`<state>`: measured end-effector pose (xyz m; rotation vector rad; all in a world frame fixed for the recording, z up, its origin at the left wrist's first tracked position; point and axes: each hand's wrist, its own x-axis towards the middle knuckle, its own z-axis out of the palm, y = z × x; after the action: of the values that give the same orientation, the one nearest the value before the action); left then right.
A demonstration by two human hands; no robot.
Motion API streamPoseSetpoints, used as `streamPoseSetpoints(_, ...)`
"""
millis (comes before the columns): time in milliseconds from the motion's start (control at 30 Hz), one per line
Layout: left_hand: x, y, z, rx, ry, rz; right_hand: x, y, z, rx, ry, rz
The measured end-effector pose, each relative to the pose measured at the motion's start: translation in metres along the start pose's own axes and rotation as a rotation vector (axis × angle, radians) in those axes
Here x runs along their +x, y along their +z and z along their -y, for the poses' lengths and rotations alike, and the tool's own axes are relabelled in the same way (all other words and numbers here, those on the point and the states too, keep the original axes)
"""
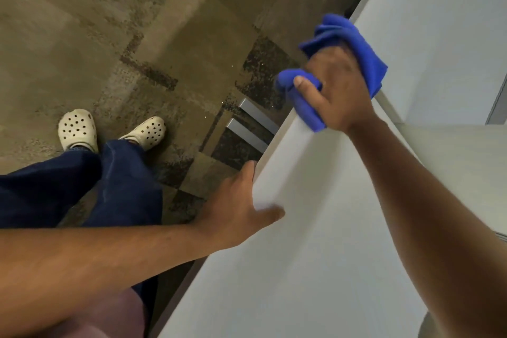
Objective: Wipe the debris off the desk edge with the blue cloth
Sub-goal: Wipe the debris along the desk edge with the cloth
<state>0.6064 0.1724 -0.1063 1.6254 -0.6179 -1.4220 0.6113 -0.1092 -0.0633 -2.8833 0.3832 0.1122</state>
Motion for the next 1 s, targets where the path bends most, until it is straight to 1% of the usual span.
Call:
streamPoseSetpoints(67,0.000,0.000,0.000,0.001,-0.002,0.005,0.001,0.002,0.000,-0.002,0.118,-0.091)
streamPoseSetpoints(200,-0.001,0.001,-0.001,0.012,-0.011,0.003,-0.013,0.011,0.012,-0.105,0.353,-0.170)
streamPoseSetpoints(267,0.000,0.001,0.000,0.005,-0.014,-0.001,-0.015,0.011,0.012,-0.114,0.517,-0.183)
streamPoseSetpoints(333,0.000,0.001,0.001,-0.015,-0.012,0.003,-0.024,0.004,-0.001,-0.085,0.700,-0.156)
streamPoseSetpoints(367,0.000,0.002,0.001,-0.023,-0.009,0.006,-0.034,-0.001,-0.008,-0.055,0.761,-0.132)
streamPoseSetpoints(433,0.000,0.003,0.002,-0.023,-0.002,0.012,-0.054,-0.012,-0.014,0.033,0.835,-0.093)
streamPoseSetpoints(500,0.000,0.004,0.004,-0.025,0.002,0.008,-0.056,-0.015,-0.008,0.062,0.909,-0.096)
streamPoseSetpoints(600,0.002,0.005,0.005,-0.044,0.011,-0.012,-0.033,-0.002,0.007,-0.004,1.027,-0.218)
streamPoseSetpoints(667,0.001,0.005,0.005,-0.046,0.023,-0.013,-0.021,0.004,0.018,-0.065,1.027,-0.243)
streamPoseSetpoints(800,0.001,0.005,0.006,-0.022,0.044,-0.031,0.005,0.016,0.037,-0.210,0.944,-0.185)
streamPoseSetpoints(900,0.003,0.005,0.005,0.046,0.046,-0.040,0.016,0.023,0.050,-0.207,0.895,-0.129)
streamPoseSetpoints(1000,0.003,0.005,0.003,0.052,0.015,-0.031,0.005,0.021,0.057,-0.168,0.811,-0.084)
